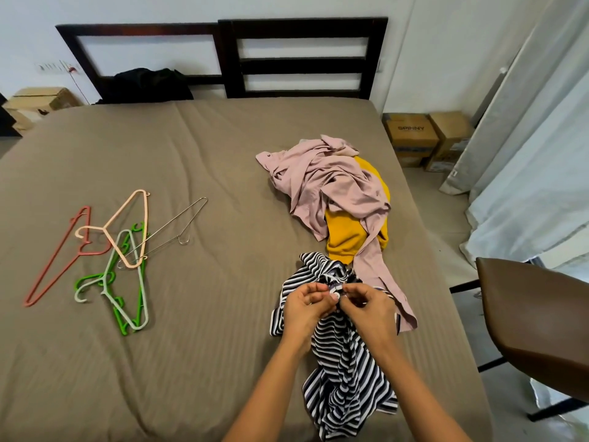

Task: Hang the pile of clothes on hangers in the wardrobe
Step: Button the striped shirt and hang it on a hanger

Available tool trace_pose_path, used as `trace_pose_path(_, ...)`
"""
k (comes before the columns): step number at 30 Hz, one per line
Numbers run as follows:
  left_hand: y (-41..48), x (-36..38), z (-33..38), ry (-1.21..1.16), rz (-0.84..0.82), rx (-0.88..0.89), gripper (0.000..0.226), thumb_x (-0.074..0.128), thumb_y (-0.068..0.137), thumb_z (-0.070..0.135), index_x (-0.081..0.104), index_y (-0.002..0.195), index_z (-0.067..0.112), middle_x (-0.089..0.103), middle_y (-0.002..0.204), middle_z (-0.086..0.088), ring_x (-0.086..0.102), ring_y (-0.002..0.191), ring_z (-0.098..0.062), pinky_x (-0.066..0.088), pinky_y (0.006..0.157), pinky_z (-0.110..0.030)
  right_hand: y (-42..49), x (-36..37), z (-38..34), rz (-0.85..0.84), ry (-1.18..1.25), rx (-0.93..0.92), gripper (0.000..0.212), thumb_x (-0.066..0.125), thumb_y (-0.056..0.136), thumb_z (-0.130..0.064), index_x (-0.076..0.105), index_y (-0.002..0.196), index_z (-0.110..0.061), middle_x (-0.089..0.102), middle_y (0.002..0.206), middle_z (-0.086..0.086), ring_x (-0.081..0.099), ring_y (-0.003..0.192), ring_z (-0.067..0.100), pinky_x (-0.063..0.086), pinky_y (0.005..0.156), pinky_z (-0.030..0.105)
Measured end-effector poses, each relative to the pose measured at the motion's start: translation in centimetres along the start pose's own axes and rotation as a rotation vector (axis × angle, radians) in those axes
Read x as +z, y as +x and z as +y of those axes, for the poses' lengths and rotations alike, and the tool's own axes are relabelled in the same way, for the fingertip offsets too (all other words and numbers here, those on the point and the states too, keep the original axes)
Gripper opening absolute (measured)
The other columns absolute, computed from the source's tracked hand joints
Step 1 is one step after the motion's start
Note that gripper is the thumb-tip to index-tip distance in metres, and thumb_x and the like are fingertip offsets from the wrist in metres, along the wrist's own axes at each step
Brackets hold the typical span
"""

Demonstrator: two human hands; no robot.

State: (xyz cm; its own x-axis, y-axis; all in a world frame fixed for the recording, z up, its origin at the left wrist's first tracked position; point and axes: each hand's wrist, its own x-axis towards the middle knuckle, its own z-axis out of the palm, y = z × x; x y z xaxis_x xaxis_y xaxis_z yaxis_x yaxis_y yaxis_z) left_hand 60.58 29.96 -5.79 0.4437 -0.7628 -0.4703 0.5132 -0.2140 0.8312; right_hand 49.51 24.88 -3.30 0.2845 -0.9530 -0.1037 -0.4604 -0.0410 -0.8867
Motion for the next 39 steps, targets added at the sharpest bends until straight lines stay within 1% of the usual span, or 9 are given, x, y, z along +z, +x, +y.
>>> trace_pose_path(3, 0.3, -0.3, 0.1, 0.028, -0.014, -0.015, 0.021, 0.070, 0.076, -0.009, 0.059, 0.086, 0.007, 0.068, 0.062, 0.002, 0.065, 0.063, -0.011, 0.056, 0.069, -0.023, 0.1, -0.2, 0.5, -0.056, 0.110, 0.053, 0.019, 0.074, 0.077, -0.006, 0.071, 0.094, -0.014, 0.071, 0.083, -0.005, 0.068, 0.078, 0.007, 0.054, 0.074, 0.019)
trace_pose_path(10, 0.5, -1.1, 0.6, 0.156, -0.024, 0.020, 0.022, 0.073, 0.073, -0.010, 0.061, 0.083, 0.006, 0.063, 0.067, -0.006, 0.063, 0.064, -0.014, 0.055, 0.067, -0.022, 0.1, -0.6, 0.5, -0.145, 0.239, 0.089, 0.023, 0.074, 0.073, 0.005, 0.070, 0.082, -0.017, 0.072, 0.075, 0.005, 0.068, 0.068, 0.009, 0.053, 0.065, 0.016)
trace_pose_path(17, 0.9, -1.7, 0.2, 0.352, -0.029, 0.111, 0.024, 0.075, 0.069, -0.007, 0.062, 0.077, 0.011, 0.058, 0.048, 0.008, 0.055, 0.052, -0.003, 0.051, 0.065, -0.021, 0.4, -0.6, 0.4, -0.246, 0.343, 0.192, 0.013, 0.062, 0.084, 0.005, 0.071, 0.084, -0.004, 0.071, 0.069, 0.005, 0.067, 0.063, 0.014, 0.056, 0.059, 0.024)
trace_pose_path(21, 0.2, -1.2, -0.8, 0.294, 0.025, 0.103, 0.015, 0.073, 0.070, 0.004, 0.065, 0.081, 0.010, 0.064, 0.057, 0.003, 0.061, 0.056, -0.009, 0.052, 0.066, -0.027, -0.2, 0.6, 1.1, -0.130, 0.239, 0.202, 0.010, 0.071, 0.077, 0.000, 0.072, 0.074, -0.010, 0.070, 0.064, 0.006, 0.065, 0.061, 0.017, 0.055, 0.064, 0.031)
trace_pose_path(25, -0.1, -1.3, -2.4, 0.194, 0.113, 0.038, 0.025, 0.079, 0.064, 0.019, 0.064, 0.082, 0.010, 0.071, 0.072, -0.011, 0.064, 0.066, -0.018, 0.052, 0.067, -0.030, -2.0, 2.0, 1.0, -0.007, 0.044, 0.088, 0.011, 0.074, 0.077, -0.008, 0.069, 0.070, -0.016, 0.068, 0.064, -0.006, 0.063, 0.061, 0.003, 0.047, 0.059, 0.011)
trace_pose_path(29, -0.2, -1.4, -3.8, 0.185, 0.199, -0.026, 0.012, 0.071, 0.077, 0.003, 0.064, 0.082, 0.011, 0.070, 0.073, -0.009, 0.060, 0.062, -0.014, 0.046, 0.057, -0.023, -4.0, 3.9, 2.1, 0.089, -0.201, 0.000, 0.008, 0.072, 0.080, -0.013, 0.065, 0.075, -0.013, 0.064, 0.073, 0.000, 0.060, 0.065, 0.015, 0.050, 0.066, 0.032)
trace_pose_path(31, -0.3, -1.5, -4.3, 0.195, 0.236, -0.039, 0.013, 0.068, 0.078, 0.001, 0.062, 0.082, 0.011, 0.068, 0.071, -0.009, 0.058, 0.059, -0.014, 0.045, 0.056, -0.025, -4.4, 4.4, 2.6, 0.080, -0.264, -0.006, 0.006, 0.071, 0.082, -0.014, 0.065, 0.081, -0.011, 0.062, 0.079, 0.002, 0.059, 0.070, 0.018, 0.050, 0.068, 0.035)
trace_pose_path(35, 0.0, -2.3, -4.6, 0.238, 0.238, -0.038, 0.020, 0.061, 0.079, -0.004, 0.058, 0.078, 0.015, 0.066, 0.069, -0.009, 0.056, 0.059, -0.020, 0.045, 0.059, -0.030, -4.5, 4.7, 2.5, 0.041, -0.237, 0.004, 0.009, 0.071, 0.081, -0.014, 0.063, 0.080, -0.016, 0.062, 0.077, -0.001, 0.060, 0.067, 0.013, 0.051, 0.066, 0.031)
trace_pose_path(39, 0.1, -2.4, -3.7, 0.308, 0.191, 0.030, 0.026, 0.055, 0.081, -0.009, 0.052, 0.078, 0.016, 0.056, 0.058, 0.001, 0.048, 0.055, -0.015, 0.040, 0.057, -0.027, -3.9, 4.8, 2.0, 0.060, 0.019, 0.196, 0.010, 0.073, 0.078, -0.008, 0.068, 0.071, -0.014, 0.067, 0.064, 0.000, 0.061, 0.058, 0.013, 0.050, 0.060, 0.027)
